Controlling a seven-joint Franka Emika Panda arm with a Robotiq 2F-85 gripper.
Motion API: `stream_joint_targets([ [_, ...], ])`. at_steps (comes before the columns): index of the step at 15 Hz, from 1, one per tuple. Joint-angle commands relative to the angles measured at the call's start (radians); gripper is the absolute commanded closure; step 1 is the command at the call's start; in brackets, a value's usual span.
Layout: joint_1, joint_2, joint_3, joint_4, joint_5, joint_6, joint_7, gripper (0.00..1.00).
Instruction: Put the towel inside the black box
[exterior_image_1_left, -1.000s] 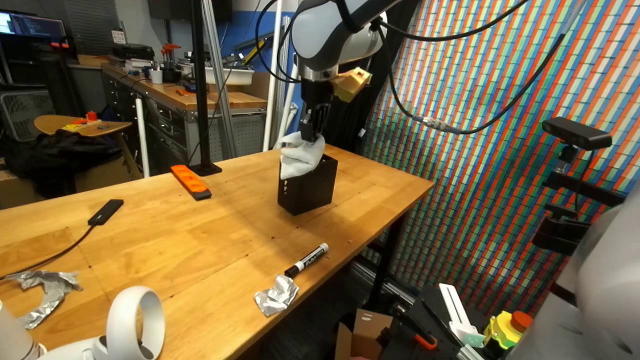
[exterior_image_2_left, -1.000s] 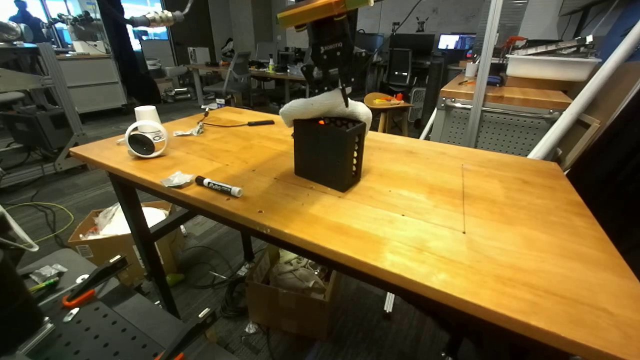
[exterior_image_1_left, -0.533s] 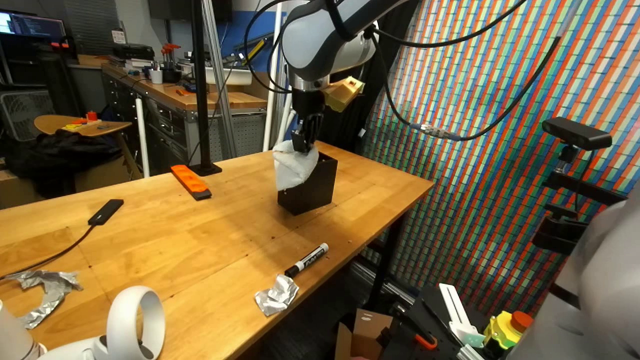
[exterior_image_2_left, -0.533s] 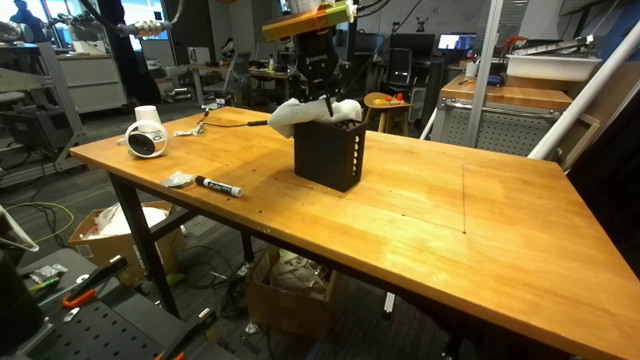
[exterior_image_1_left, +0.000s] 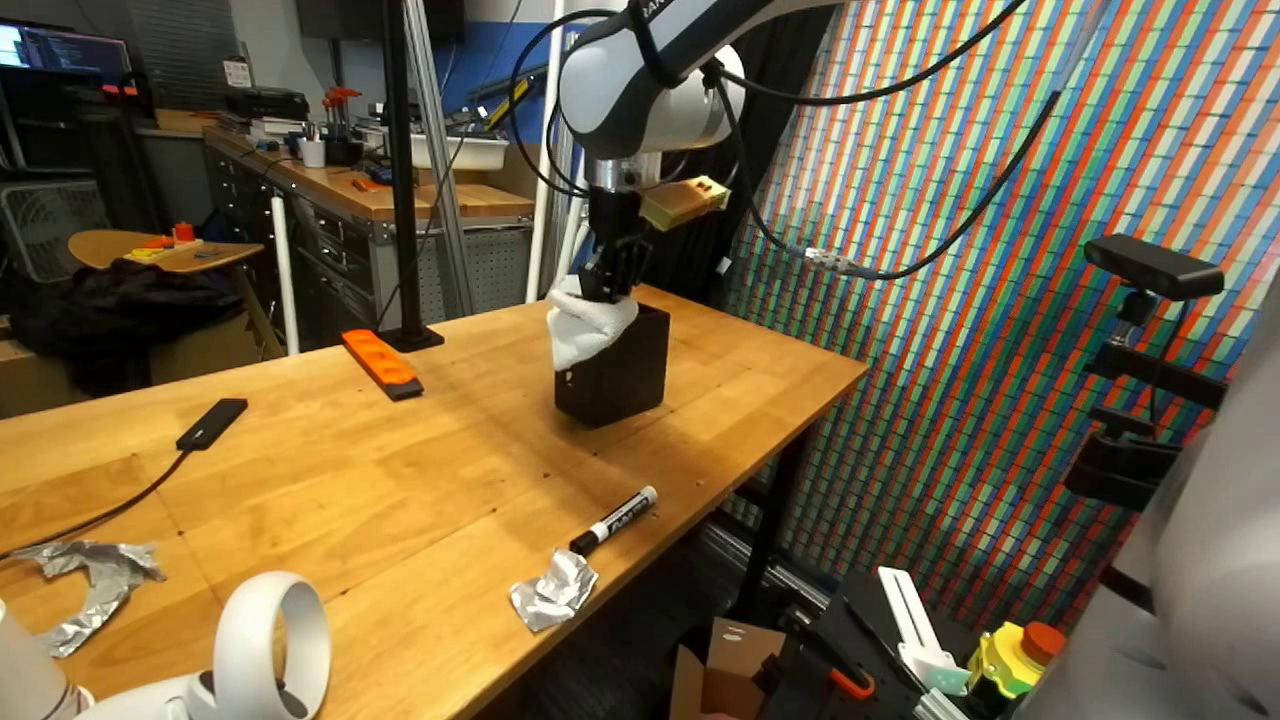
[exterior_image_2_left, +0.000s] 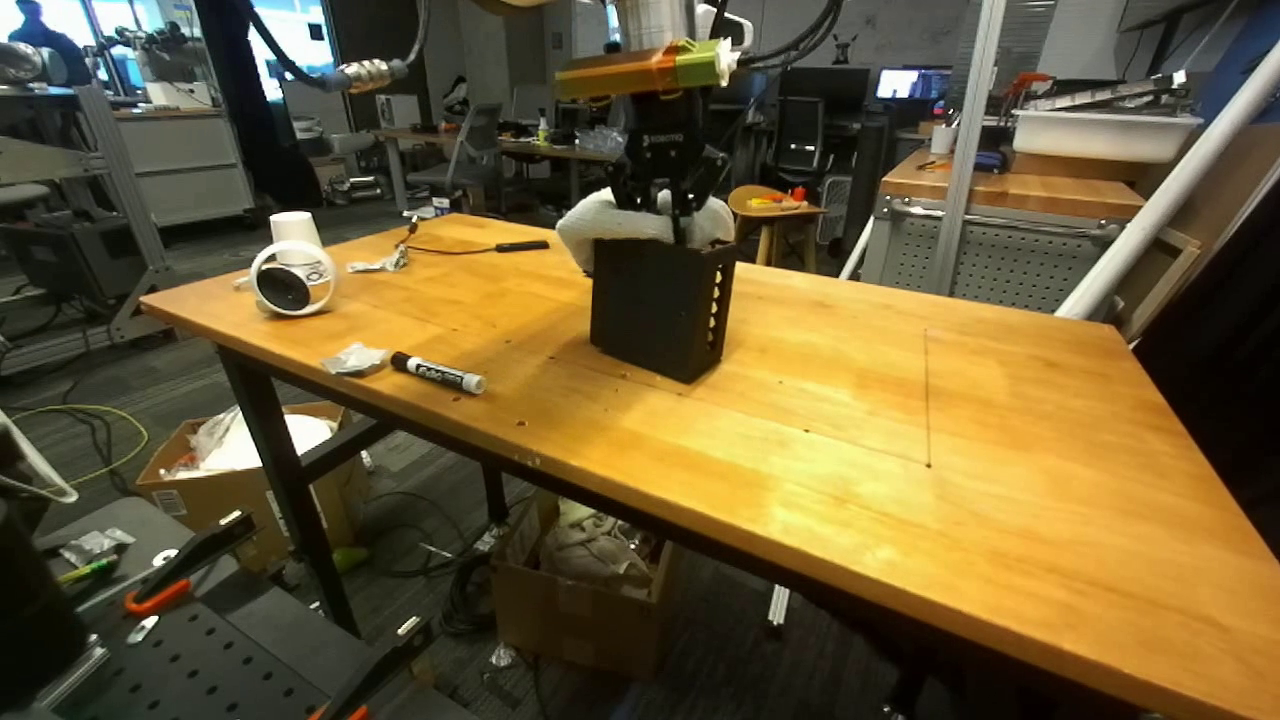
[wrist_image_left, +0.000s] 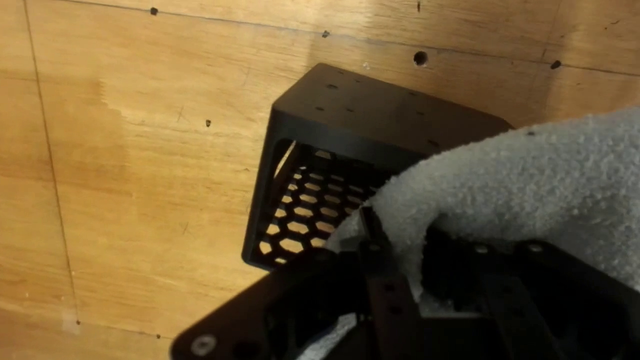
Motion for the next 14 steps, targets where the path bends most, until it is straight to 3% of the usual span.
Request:
stream_joint_targets([
  [1,-0.015,0.081,-0.003,0.079,0.072,-0.063,0.010,0.97],
  [9,-0.023,0.147,0.003,0.121,0.095,-0.162,0.015,0.97],
  [14,-0.033,0.185,0.019,0.095,0.199,-0.098,-0.009,0.97],
])
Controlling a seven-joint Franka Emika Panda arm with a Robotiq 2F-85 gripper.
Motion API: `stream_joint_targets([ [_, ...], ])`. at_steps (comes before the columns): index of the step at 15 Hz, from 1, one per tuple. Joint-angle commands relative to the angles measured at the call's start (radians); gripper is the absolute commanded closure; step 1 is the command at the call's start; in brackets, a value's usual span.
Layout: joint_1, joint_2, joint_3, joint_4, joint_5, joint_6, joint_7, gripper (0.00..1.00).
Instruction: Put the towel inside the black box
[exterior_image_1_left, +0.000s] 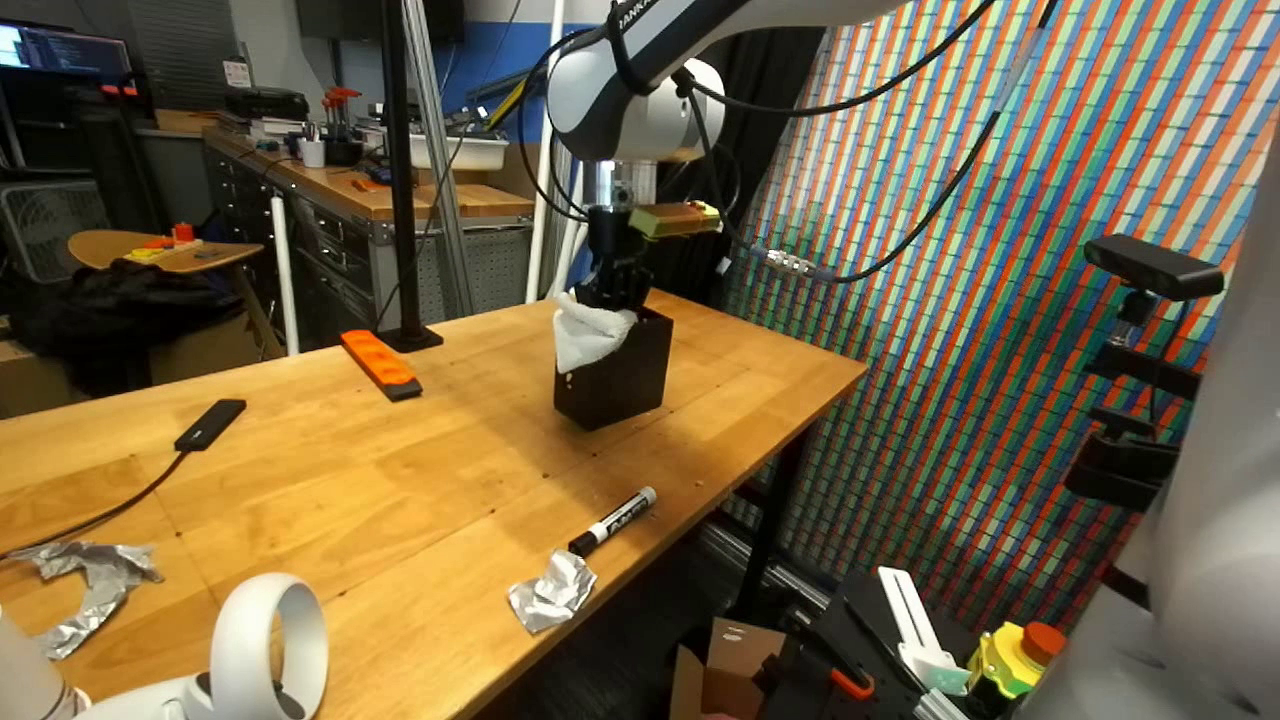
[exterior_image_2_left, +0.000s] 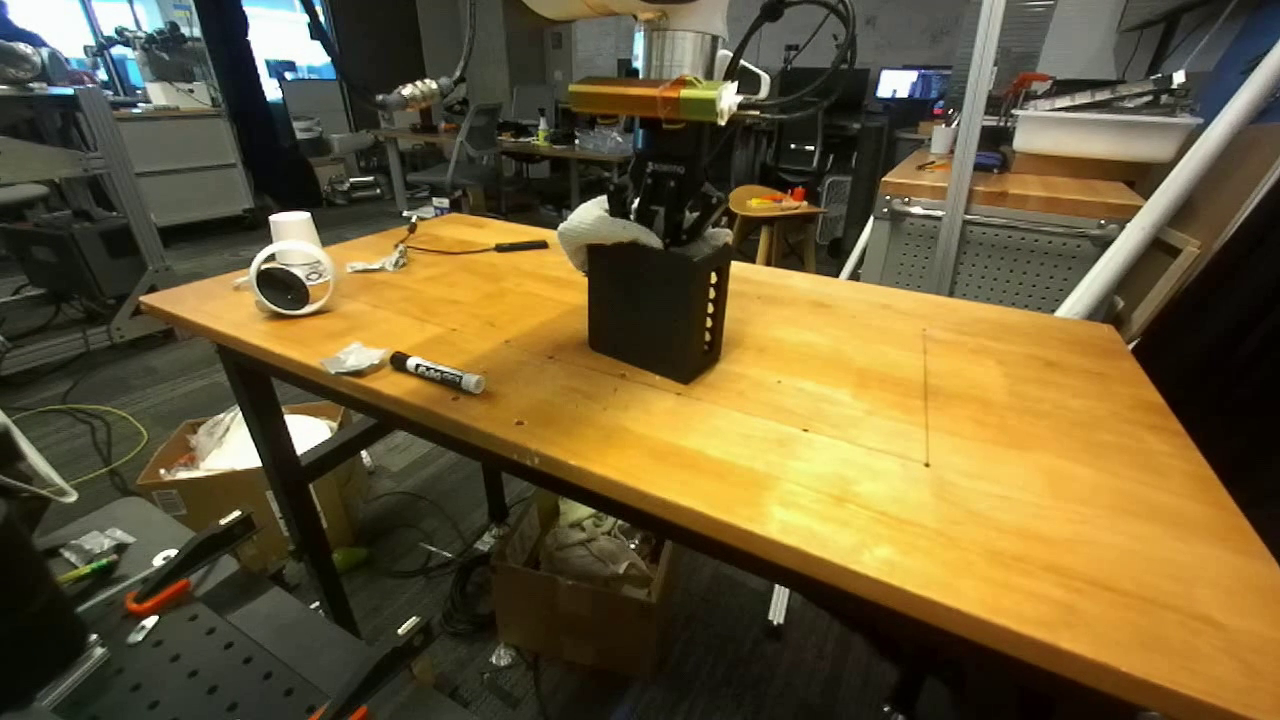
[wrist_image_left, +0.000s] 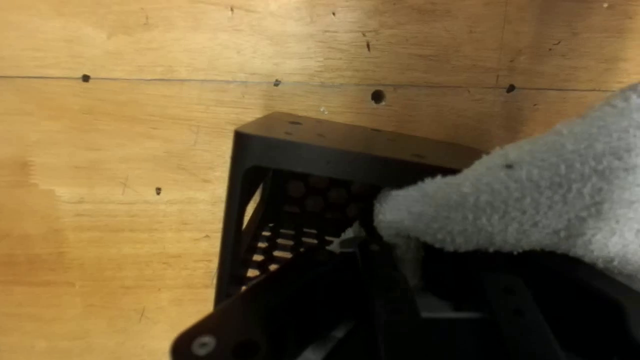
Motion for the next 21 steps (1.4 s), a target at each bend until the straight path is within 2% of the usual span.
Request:
stream_joint_targets([
  [1,-0.011,0.089,0.023,-0.013,0.102,0.079,-0.033,0.97],
  [5,-0.016,0.120,0.033,-0.044,0.159,0.157,-0.084,0.97],
  [9,-0.013,0.085,0.031,-0.042,0.139,0.172,-0.109,0.97],
  [10,-0.014,0.069,0.032,-0.043,0.140,0.182,-0.121,0.87],
  [11,-0.016,0.048,0.033,-0.044,0.139,0.195,-0.136,0.62],
  [12,-0.018,0.035,0.035,-0.045,0.142,0.207,-0.149,0.62],
  [16,-0.024,-0.021,0.043,-0.057,0.147,0.270,-0.198,0.32],
  [18,-0.020,-0.047,0.046,-0.058,0.142,0.286,-0.225,0.21],
  [19,-0.017,-0.060,0.048,-0.061,0.137,0.292,-0.235,0.19],
  [21,-0.010,-0.090,0.050,-0.066,0.127,0.305,-0.259,0.06],
])
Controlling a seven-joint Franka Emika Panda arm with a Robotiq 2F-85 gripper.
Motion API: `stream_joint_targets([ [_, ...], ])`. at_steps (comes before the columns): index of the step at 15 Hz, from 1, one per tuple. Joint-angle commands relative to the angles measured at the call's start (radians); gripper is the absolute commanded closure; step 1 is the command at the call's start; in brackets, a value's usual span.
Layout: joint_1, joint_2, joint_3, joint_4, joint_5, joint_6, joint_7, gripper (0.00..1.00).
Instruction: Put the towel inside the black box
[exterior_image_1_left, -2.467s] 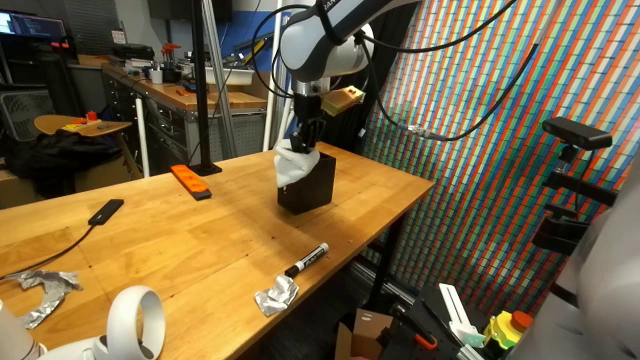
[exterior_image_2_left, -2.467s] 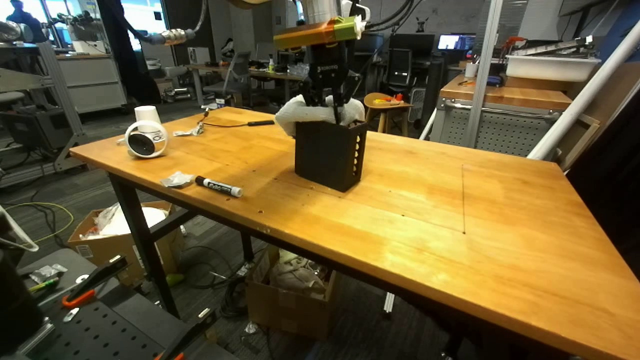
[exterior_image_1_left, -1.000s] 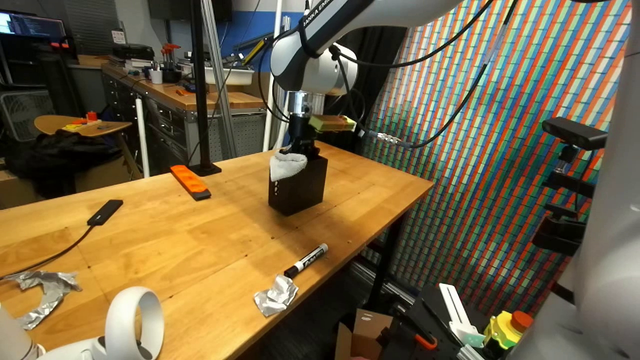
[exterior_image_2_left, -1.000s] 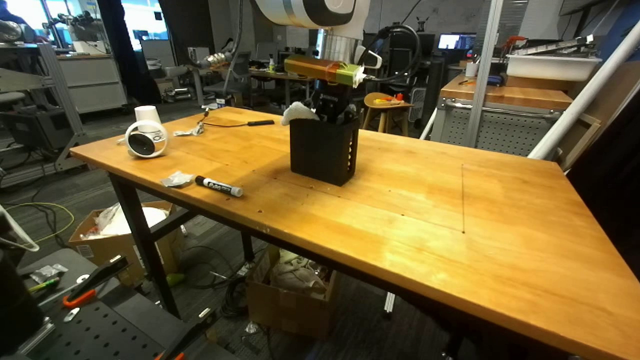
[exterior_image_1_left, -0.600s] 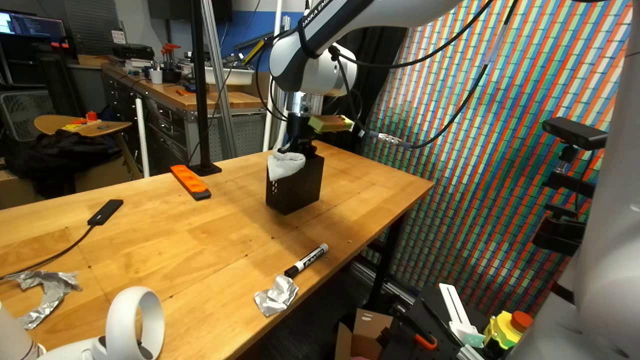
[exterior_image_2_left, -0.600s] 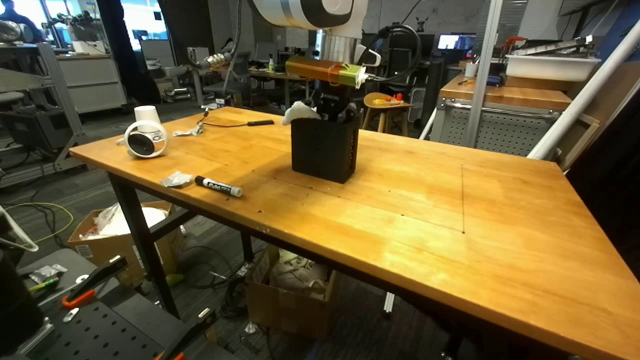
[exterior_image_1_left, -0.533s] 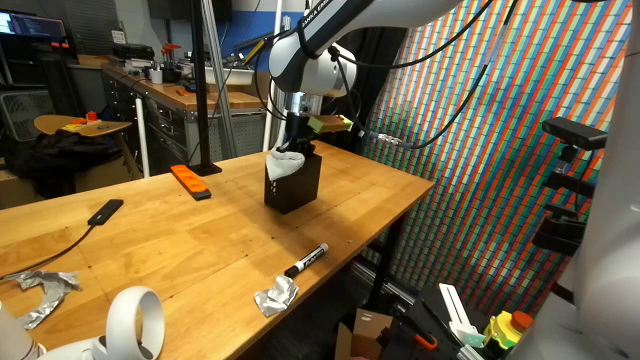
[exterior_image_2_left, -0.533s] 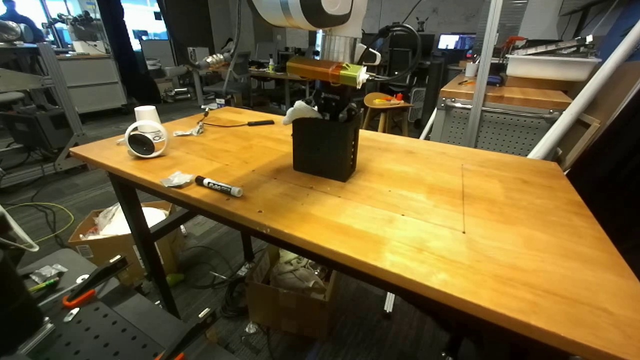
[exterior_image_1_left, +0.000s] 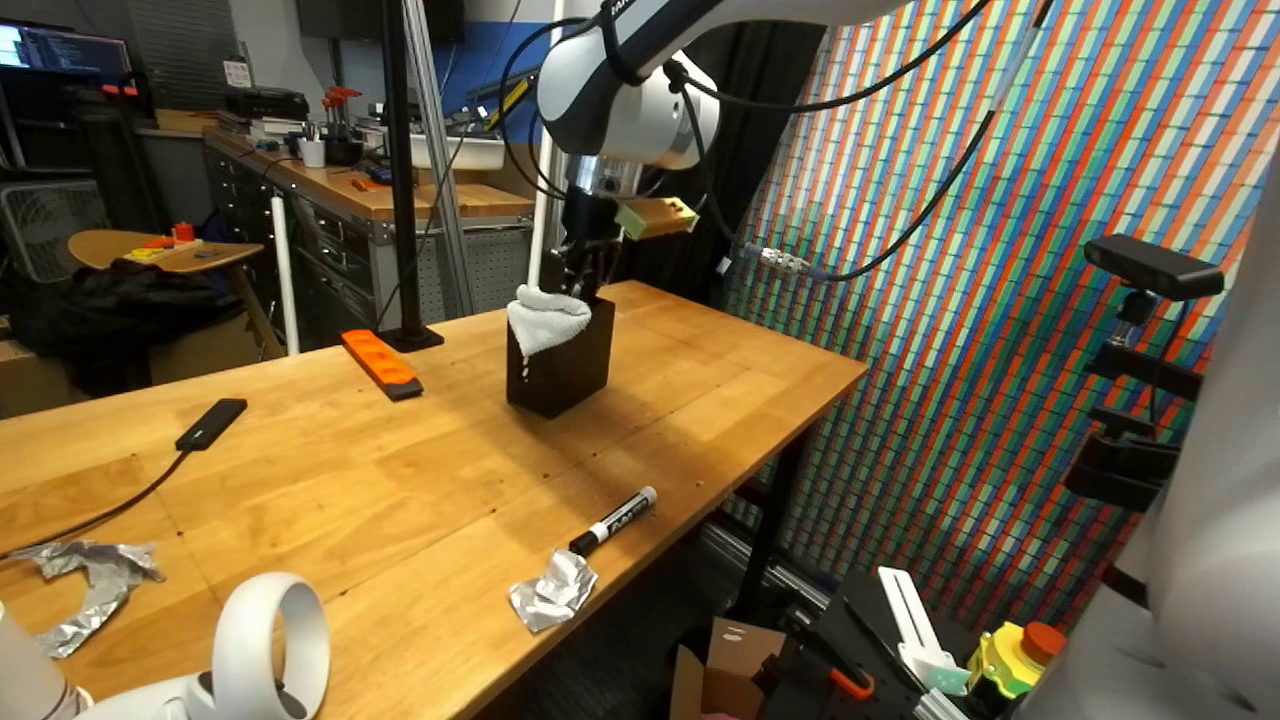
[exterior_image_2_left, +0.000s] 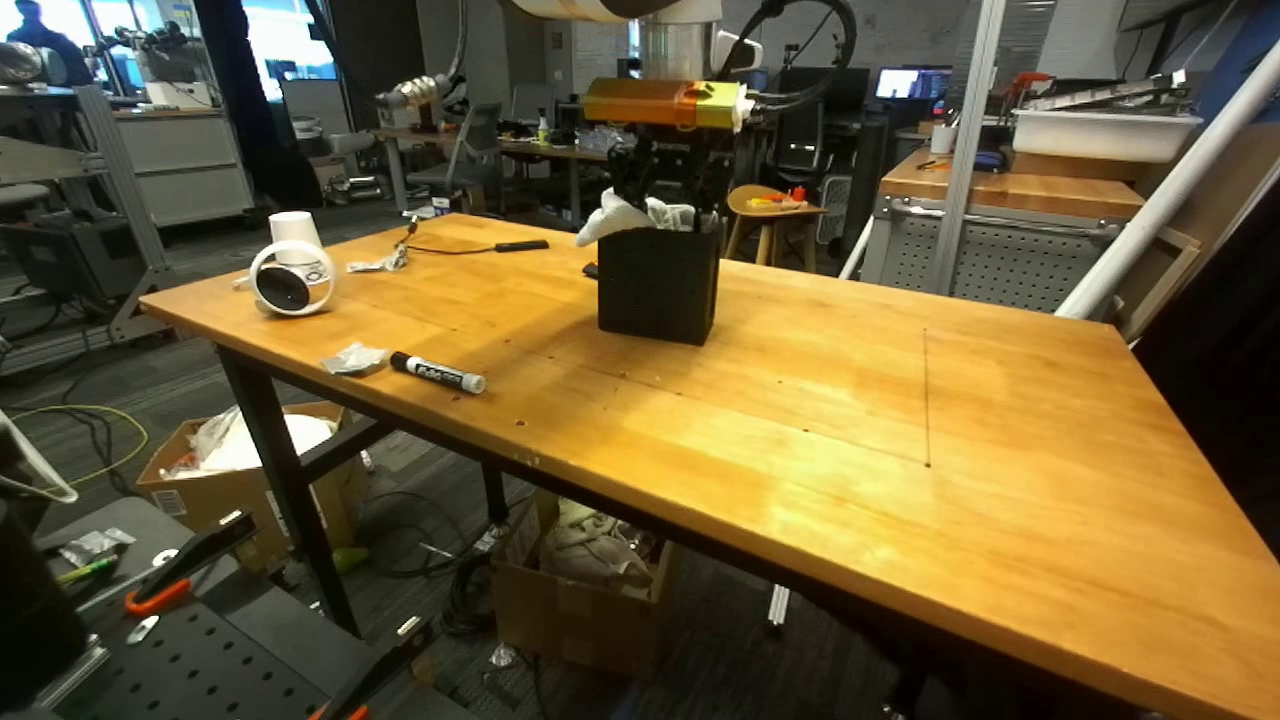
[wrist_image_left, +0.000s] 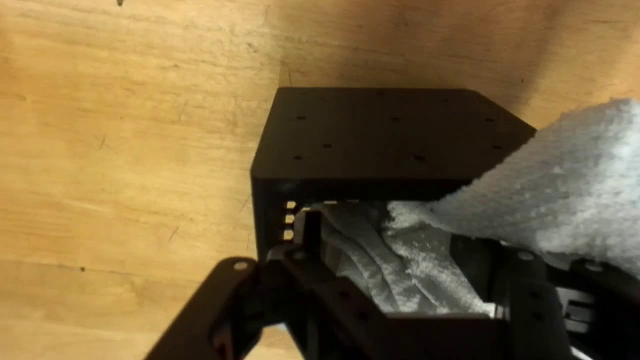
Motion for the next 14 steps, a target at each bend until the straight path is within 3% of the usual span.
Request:
stream_joint_targets([
  [1,-0.001,-0.087,0.018,-0.040,0.007,0.036,-0.061,0.01],
  [14,0.060,-0.250,0.021,-0.191,0.042,0.080,-0.215,0.00],
])
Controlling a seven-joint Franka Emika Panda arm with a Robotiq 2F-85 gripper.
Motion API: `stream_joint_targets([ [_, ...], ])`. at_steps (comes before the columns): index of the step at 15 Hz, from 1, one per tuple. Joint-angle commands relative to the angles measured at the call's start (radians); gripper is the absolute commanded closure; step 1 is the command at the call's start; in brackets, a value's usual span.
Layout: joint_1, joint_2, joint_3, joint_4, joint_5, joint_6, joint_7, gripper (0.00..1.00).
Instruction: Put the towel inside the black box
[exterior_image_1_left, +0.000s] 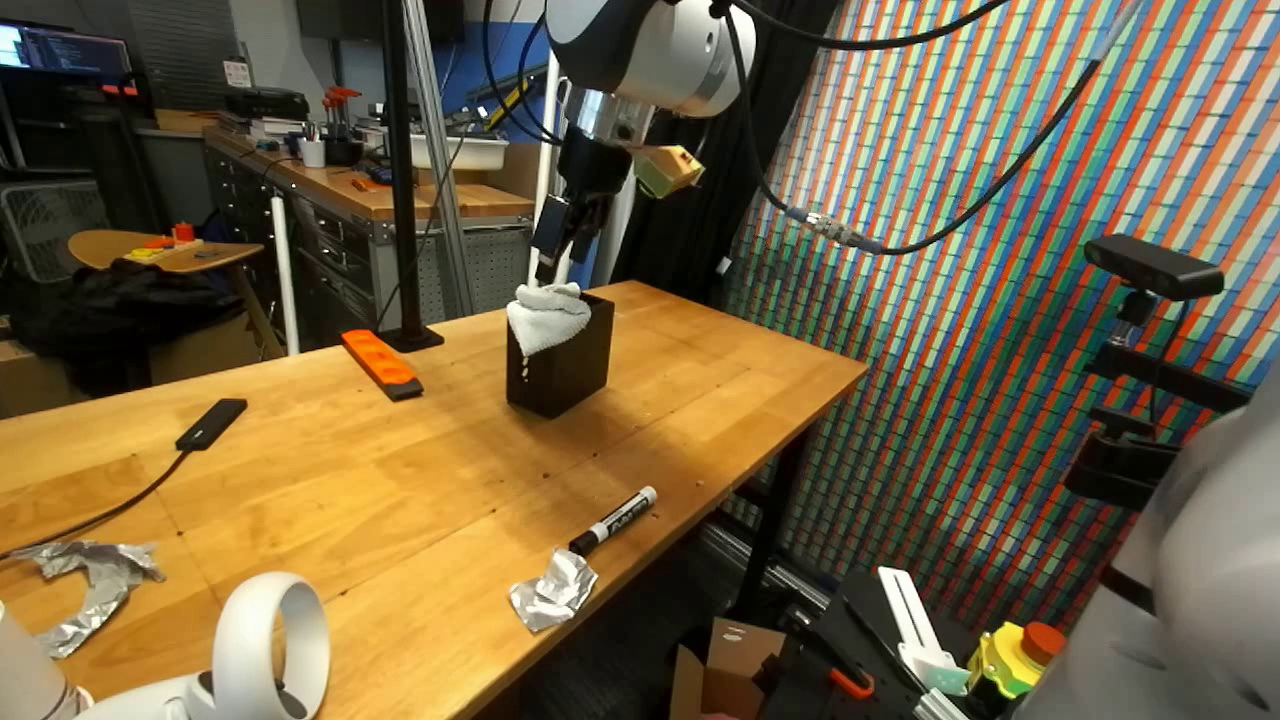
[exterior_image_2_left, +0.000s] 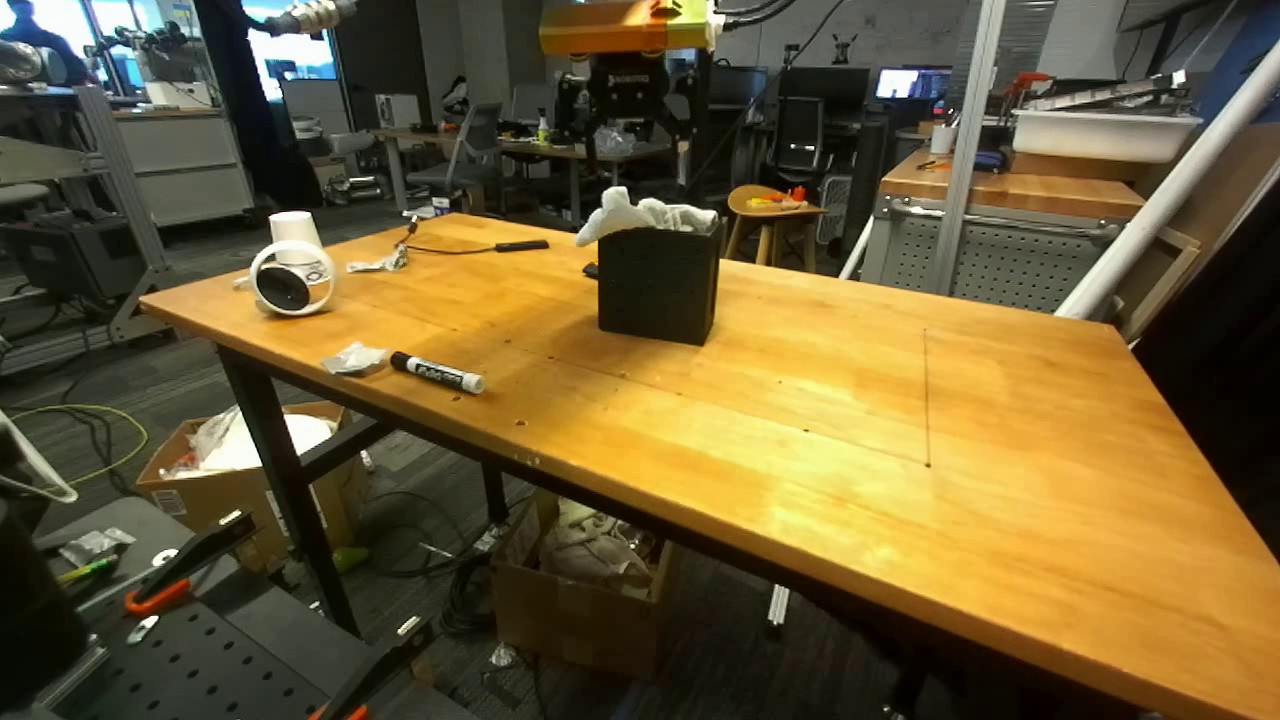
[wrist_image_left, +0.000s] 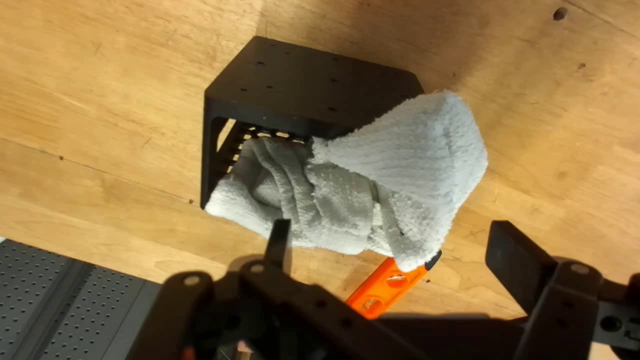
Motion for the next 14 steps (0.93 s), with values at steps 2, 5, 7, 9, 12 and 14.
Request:
stream_joint_targets([
  [2,0.039,-0.061,0.001,-0.092,0.060,0.090,-0.103,0.00],
  [5,0.058,-0.059,0.001,-0.118,0.087,0.129,-0.150,0.00],
  [7,0.066,-0.054,0.002,-0.129,0.100,0.145,-0.177,0.23],
  [9,0.071,-0.049,0.001,-0.137,0.112,0.158,-0.200,0.29],
  [12,0.072,-0.047,0.000,-0.151,0.119,0.175,-0.223,0.54],
  [14,0.072,-0.046,-0.001,-0.158,0.125,0.188,-0.233,0.69],
])
